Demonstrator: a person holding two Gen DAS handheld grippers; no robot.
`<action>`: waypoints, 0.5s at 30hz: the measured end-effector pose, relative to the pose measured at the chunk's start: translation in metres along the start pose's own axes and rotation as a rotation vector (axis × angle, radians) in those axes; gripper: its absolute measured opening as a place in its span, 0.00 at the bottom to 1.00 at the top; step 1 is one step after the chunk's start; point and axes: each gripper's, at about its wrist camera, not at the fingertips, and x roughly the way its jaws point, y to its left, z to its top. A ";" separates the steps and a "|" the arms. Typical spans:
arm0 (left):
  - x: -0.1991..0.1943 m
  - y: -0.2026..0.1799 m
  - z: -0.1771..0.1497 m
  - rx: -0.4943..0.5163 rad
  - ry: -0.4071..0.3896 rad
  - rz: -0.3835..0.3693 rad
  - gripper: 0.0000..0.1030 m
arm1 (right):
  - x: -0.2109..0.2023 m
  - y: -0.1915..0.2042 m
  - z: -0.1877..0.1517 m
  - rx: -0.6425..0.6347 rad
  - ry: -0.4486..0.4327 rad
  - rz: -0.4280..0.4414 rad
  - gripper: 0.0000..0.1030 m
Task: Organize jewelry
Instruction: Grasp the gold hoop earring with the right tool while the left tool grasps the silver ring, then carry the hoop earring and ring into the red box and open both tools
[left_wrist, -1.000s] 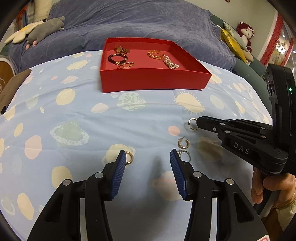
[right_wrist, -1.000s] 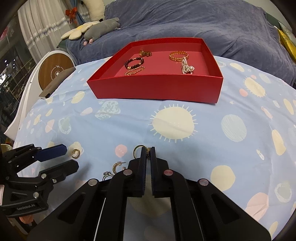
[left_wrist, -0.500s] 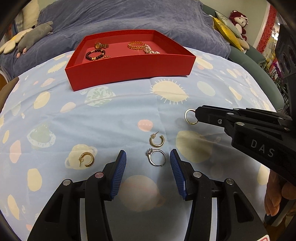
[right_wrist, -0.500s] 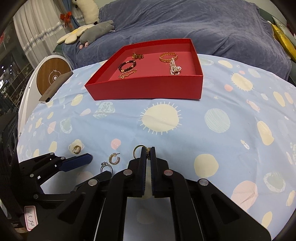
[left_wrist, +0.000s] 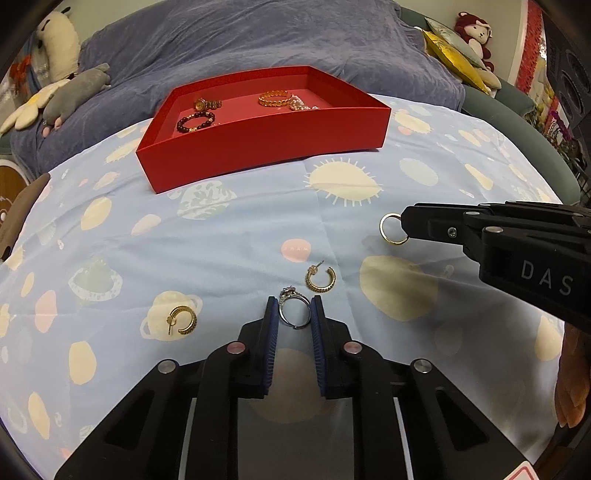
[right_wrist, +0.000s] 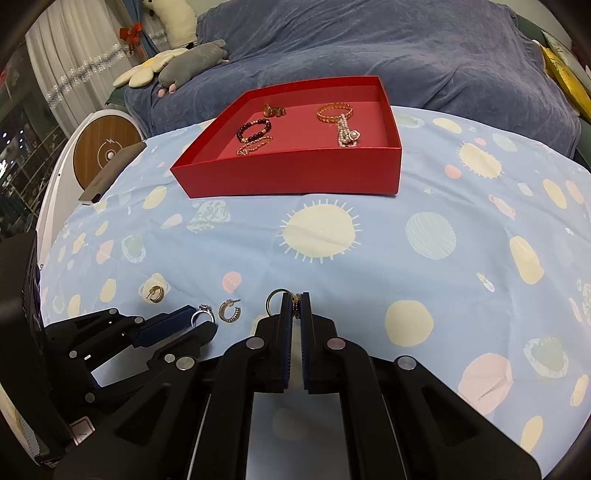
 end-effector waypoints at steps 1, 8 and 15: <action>0.000 0.001 0.000 -0.003 0.005 -0.013 0.02 | 0.000 0.000 0.000 0.000 0.000 0.000 0.03; -0.003 0.008 0.001 -0.034 0.016 -0.039 0.02 | -0.003 0.002 0.001 -0.001 -0.004 0.003 0.03; -0.010 0.018 0.005 -0.068 0.001 -0.065 0.00 | -0.004 0.000 0.003 0.004 -0.010 0.004 0.03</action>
